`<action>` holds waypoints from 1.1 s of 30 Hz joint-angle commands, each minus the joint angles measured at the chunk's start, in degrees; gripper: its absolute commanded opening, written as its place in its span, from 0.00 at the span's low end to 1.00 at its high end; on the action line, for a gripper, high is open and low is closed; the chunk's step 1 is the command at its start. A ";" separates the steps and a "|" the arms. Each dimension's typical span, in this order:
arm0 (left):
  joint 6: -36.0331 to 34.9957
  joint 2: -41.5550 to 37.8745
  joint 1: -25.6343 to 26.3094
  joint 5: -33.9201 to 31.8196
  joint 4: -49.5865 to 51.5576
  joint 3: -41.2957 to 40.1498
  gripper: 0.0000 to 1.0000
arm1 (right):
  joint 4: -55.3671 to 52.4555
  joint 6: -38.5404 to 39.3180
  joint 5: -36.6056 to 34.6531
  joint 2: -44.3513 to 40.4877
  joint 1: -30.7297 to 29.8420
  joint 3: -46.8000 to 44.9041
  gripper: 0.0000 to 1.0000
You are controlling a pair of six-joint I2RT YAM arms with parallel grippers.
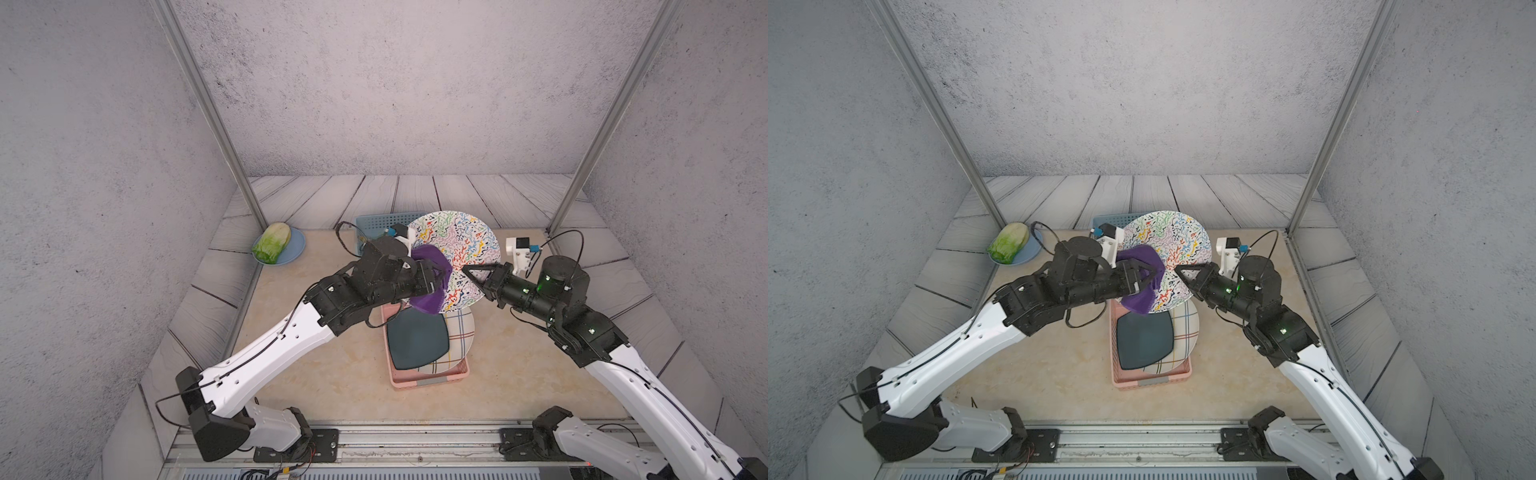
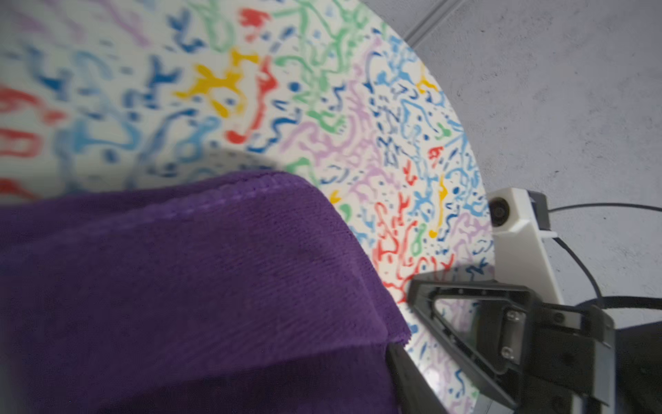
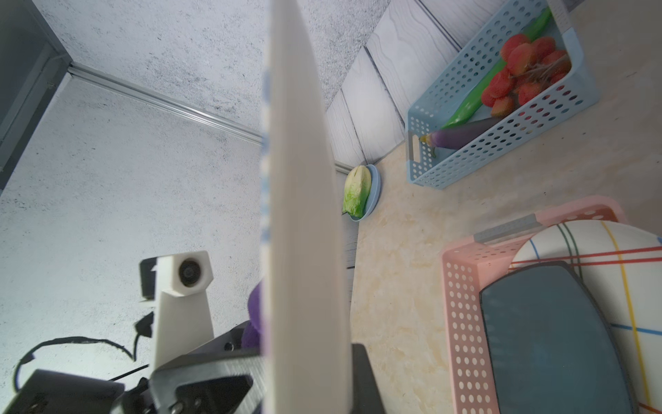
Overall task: Wipe the wet plate dry
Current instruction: Wipe the plate with towel.
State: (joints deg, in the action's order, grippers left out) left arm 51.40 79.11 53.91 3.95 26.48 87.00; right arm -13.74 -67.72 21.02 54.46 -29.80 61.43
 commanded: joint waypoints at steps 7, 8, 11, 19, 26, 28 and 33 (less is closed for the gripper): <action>-9.04 -5.42 -15.39 4.27 5.83 -1.83 0.00 | 17.79 1.73 15.78 -4.76 -3.26 0.85 0.00; -10.89 -3.33 -14.68 7.82 5.77 0.52 0.00 | 18.57 2.25 15.92 -4.79 -4.28 0.65 0.00; -13.06 2.79 -9.78 12.44 4.63 5.12 0.00 | 18.98 3.87 15.43 -3.63 -5.09 2.79 0.00; -16.11 5.49 -10.51 14.24 4.55 12.05 0.00 | 9.96 10.14 10.67 -7.09 -5.15 2.65 0.00; -19.74 16.11 0.54 17.18 9.41 21.12 0.00 | 10.35 11.15 9.64 -4.66 -6.26 4.01 0.00; -18.76 13.28 -0.22 13.29 7.89 16.82 0.00 | 6.58 12.61 2.87 -6.23 -5.56 5.98 0.00; -17.59 2.89 -3.22 10.00 6.05 6.90 0.00 | 0.23 12.78 -2.45 -6.49 -3.59 9.26 0.00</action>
State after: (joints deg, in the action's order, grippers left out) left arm 33.63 85.67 52.34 16.99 28.34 97.82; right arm -22.48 -57.93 21.45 51.53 -33.80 64.62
